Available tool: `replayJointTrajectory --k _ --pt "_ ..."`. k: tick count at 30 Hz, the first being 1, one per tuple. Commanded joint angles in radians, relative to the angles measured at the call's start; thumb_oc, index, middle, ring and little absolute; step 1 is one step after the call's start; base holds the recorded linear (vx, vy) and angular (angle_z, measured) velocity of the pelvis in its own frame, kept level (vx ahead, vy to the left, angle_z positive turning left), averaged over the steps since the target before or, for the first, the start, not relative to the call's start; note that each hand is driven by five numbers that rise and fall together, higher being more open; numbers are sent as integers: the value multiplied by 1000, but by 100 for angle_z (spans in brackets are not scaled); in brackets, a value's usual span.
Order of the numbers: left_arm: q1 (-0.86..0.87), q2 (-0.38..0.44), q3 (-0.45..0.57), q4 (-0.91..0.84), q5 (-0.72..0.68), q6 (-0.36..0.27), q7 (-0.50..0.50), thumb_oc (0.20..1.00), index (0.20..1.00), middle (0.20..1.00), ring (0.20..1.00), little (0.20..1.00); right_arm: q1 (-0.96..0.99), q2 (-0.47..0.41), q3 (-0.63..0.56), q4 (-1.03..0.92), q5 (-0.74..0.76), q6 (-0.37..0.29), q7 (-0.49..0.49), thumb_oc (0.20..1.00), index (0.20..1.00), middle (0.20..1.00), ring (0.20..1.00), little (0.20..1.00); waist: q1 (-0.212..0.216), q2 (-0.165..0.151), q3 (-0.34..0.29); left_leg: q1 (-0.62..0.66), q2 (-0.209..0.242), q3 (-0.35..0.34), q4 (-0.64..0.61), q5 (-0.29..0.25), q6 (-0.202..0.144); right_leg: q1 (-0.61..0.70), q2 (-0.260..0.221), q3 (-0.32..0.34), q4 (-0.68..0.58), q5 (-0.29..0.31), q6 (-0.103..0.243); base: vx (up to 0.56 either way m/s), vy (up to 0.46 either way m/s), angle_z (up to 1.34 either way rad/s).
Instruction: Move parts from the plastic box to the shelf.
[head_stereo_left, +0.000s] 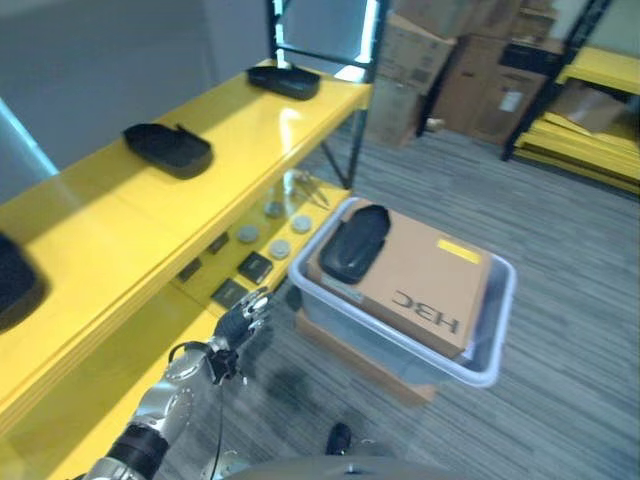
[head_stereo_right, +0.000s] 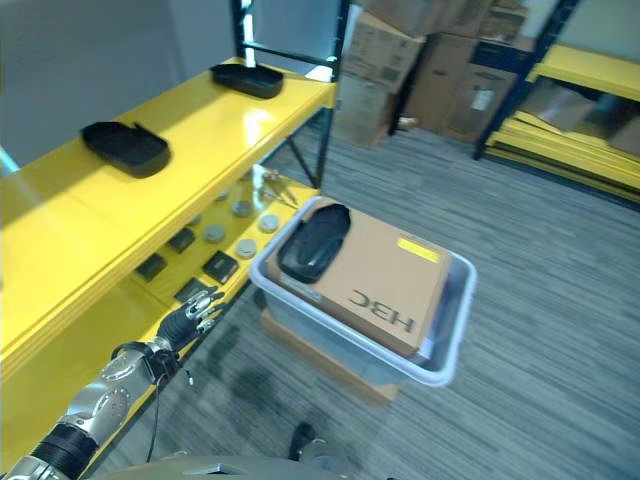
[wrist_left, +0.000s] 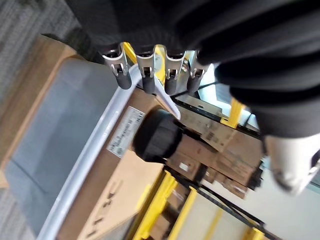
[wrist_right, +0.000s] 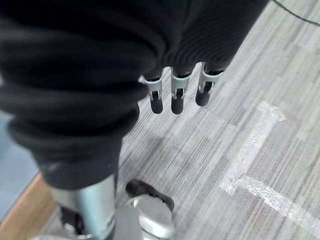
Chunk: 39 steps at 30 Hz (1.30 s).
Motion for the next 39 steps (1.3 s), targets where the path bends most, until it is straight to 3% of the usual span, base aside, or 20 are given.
replayJointTrajectory --k 1,2,5,6,9,19,24,29,33,39 --pt "-60 16 26 -19 107 -57 -10 1000 1000 1000 1000 1000 -23 -66 -15 -21 49 -18 10 1000 1000 1000 1000 1000 54 21 78 -49 -151 4 -193 -98 93 88 -25 44 -69 10 139 90 133 -245" --pt "-41 18 47 11 142 -44 -16 1000 1000 1000 1000 1000 -55 -87 -15 -19 79 -26 21 1000 1000 1000 1000 1000 67 38 84 -23 -158 -21 -360 -61 80 97 -12 87 -92 12 146 91 140 -202" --pt "-43 18 54 56 146 -24 -14 1000 1000 1000 1000 1000 -80 -99 -18 -30 98 -32 9 1000 1000 1000 1000 1000 72 59 90 -39 -158 -50 -459 13 54 108 -9 118 -98 10 155 135 208 -126" --pt "-49 5 67 132 141 -10 -11 1000 1000 1000 1000 1000 -86 -107 -25 -103 106 -3 -14 1000 1000 1000 1000 1000 65 77 101 -80 -149 -64 -462 57 41 123 -19 133 -76 -6 156 131 213 -45" --pt "-51 -7 58 196 162 -21 17 1000 1000 1000 1000 1000 -90 -106 -30 -166 154 -3 -62 1000 1000 1000 1000 1000 50 83 95 -26 -158 -43 -510 -15 53 109 -45 116 -58 -13 167 66 197 -77" --pt "27 -6 88 239 193 -44 88 1000 1000 1000 1000 1000 -61 -132 -82 -508 208 1 -122 1000 1000 1000 1000 1000 27 80 88 56 -181 -11 -560 -68 80 73 -85 111 -52 12 203 21 116 8" --pt "81 -15 98 282 265 -80 133 1000 1000 1000 1000 1000 -102 -154 -131 -645 233 -62 -126 1000 1000 1000 1000 1000 57 71 78 85 -183 -16 -601 -66 89 87 -93 90 -76 28 216 51 45 1" --pt "124 -43 76 336 307 -151 137 1000 1000 1000 1000 1000 -215 -192 -188 -845 223 -125 -265 1000 1000 1000 1000 1000 100 79 79 79 -186 -38 -636 -53 96 80 -101 57 -76 28 225 3 72 6" --pt "142 -35 79 366 325 -189 134 1000 1000 1000 1000 1000 -323 -249 -223 -934 181 -77 -309 1000 1000 1000 1000 1000 138 90 82 64 -197 -63 -644 -50 99 73 -113 32 -69 22 234 13 108 24" --pt "138 -19 76 484 337 -233 129 1000 1000 1000 1000 1000 -529 -319 -151 -825 171 96 -369 1000 1000 1000 1000 1000 213 95 92 17 -217 -115 -629 -41 101 59 -137 -21 -45 10 239 -8 106 31"
